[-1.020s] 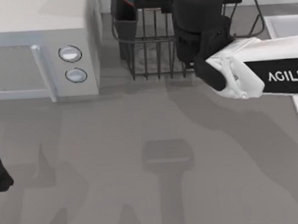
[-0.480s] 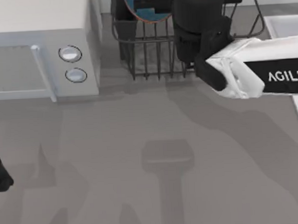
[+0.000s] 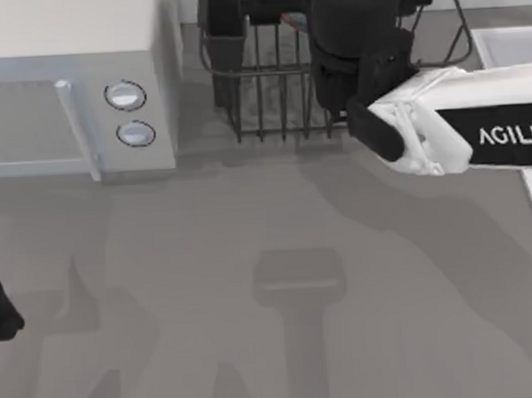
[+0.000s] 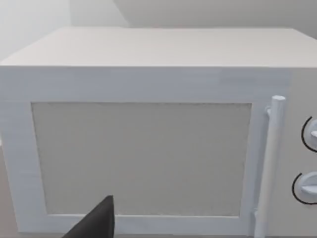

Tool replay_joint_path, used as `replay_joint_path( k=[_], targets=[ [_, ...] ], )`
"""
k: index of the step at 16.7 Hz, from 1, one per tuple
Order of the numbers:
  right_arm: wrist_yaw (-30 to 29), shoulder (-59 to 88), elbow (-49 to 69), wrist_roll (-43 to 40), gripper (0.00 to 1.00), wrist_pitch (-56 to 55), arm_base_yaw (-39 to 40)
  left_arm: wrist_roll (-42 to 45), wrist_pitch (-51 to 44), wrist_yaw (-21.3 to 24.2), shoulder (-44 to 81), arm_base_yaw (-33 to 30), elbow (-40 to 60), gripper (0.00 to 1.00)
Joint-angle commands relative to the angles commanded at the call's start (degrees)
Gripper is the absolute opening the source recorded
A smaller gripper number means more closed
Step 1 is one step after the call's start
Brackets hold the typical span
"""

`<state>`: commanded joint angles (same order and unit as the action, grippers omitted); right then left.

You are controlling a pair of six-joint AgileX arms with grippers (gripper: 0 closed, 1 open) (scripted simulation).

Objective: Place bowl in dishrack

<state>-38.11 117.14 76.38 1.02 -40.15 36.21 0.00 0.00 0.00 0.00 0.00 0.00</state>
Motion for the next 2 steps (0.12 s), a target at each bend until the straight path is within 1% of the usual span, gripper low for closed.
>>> replay_joint_path(
  k=[2],
  targets=[
    [0.0, 0.0, 0.0, 0.0, 1.0, 0.0, 0.0, 0.0, 0.0, 0.0, 0.0, 0.0, 0.0, 1.0]
  ],
)
